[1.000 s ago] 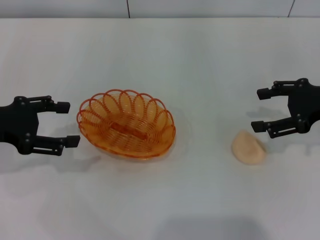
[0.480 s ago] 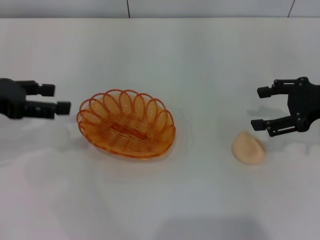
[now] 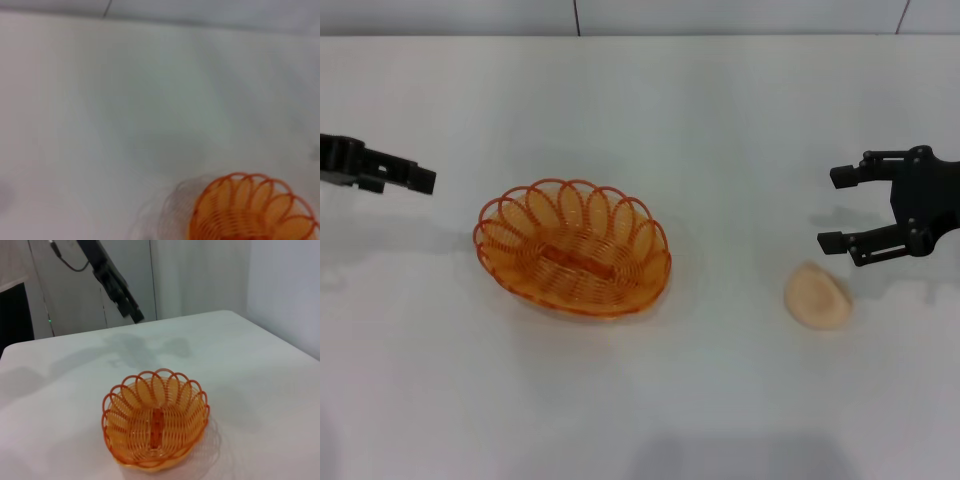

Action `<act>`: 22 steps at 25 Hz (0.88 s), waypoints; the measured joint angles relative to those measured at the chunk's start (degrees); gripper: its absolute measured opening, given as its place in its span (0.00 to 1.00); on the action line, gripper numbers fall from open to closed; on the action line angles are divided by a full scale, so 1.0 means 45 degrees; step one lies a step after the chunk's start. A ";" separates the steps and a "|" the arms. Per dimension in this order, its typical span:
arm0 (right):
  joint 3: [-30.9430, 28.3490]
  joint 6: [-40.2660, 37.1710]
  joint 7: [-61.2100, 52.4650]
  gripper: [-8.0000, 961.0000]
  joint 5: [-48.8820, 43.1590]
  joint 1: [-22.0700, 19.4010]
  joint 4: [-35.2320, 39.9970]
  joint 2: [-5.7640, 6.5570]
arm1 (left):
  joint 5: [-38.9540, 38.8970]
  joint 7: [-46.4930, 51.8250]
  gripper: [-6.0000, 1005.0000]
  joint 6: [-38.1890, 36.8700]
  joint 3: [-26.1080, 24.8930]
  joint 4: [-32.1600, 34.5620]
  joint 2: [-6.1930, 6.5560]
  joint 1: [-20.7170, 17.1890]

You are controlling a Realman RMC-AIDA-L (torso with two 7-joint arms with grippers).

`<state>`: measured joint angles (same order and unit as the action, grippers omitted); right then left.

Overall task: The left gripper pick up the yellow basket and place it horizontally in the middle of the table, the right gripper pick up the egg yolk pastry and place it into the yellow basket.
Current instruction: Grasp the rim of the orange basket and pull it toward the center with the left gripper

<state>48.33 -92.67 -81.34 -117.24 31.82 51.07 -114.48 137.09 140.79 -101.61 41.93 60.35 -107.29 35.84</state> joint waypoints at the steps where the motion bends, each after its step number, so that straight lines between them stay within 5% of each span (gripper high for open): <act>1: 0.0001 0.0003 0.0001 0.91 0.0001 0.0014 0.0000 -0.0001 | 0.0494 0.0140 0.87 0.0068 -0.0008 -0.0336 0.0005 0.0331; 6: 0.0008 0.0016 0.0079 0.91 0.0007 0.0049 0.0011 -0.0016 | 0.2376 0.0257 0.87 0.1157 0.0014 -0.2345 -0.0274 0.1697; 22: 0.0295 0.0169 0.0419 0.91 0.0073 0.0034 -0.0031 -0.0136 | 0.2904 0.0445 0.87 0.4111 0.1187 -0.4616 -0.1317 0.2451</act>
<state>49.66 -91.91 -79.46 -116.91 31.98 50.93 -115.10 150.16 142.79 -83.11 47.28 39.58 -113.22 46.87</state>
